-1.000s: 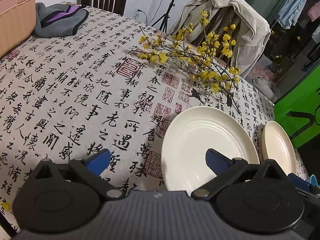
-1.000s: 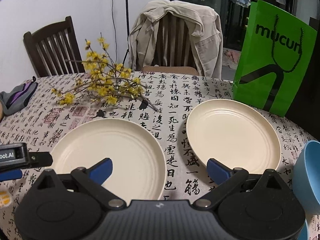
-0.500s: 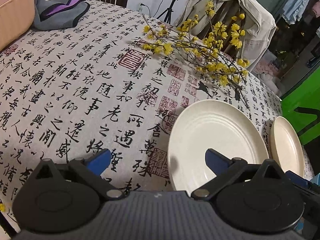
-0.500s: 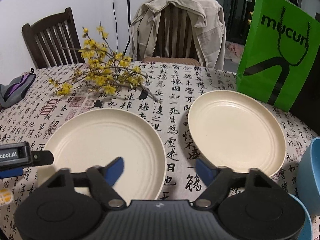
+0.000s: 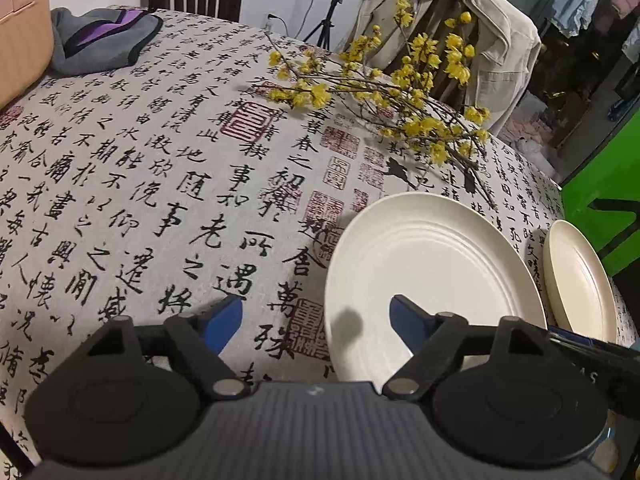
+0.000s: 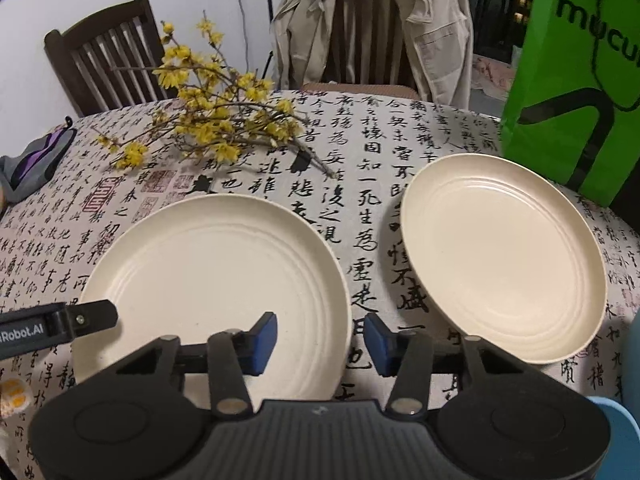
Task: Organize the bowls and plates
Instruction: 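Close both tools on the cream plate rim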
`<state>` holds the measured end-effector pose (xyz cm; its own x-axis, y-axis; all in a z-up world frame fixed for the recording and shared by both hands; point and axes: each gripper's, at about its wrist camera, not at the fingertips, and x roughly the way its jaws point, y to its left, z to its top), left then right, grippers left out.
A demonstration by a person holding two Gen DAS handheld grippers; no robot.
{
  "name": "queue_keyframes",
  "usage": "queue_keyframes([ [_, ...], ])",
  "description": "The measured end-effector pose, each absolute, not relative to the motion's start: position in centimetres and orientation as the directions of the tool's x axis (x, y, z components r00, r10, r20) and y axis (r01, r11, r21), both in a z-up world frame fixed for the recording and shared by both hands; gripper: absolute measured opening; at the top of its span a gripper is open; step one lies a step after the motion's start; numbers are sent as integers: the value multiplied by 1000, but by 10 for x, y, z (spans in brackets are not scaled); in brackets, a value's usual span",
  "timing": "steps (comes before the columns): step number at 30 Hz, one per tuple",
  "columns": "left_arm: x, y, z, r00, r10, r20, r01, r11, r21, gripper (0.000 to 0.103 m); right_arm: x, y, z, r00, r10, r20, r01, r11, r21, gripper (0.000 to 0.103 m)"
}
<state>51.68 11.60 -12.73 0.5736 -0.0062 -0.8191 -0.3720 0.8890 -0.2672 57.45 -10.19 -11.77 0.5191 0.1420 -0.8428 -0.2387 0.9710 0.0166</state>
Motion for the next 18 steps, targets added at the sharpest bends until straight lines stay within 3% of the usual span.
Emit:
queue_keyframes([
  [7,519,109,-128,589,-7,-808,-344,903,-259,70,585,-100,-122,498,122,-859,-236,972,2,43],
  [18,521,106,-130,601,5,-799,-326,914,-239,64,595,-100,-127,470,117,-875,-235,972,3,40],
])
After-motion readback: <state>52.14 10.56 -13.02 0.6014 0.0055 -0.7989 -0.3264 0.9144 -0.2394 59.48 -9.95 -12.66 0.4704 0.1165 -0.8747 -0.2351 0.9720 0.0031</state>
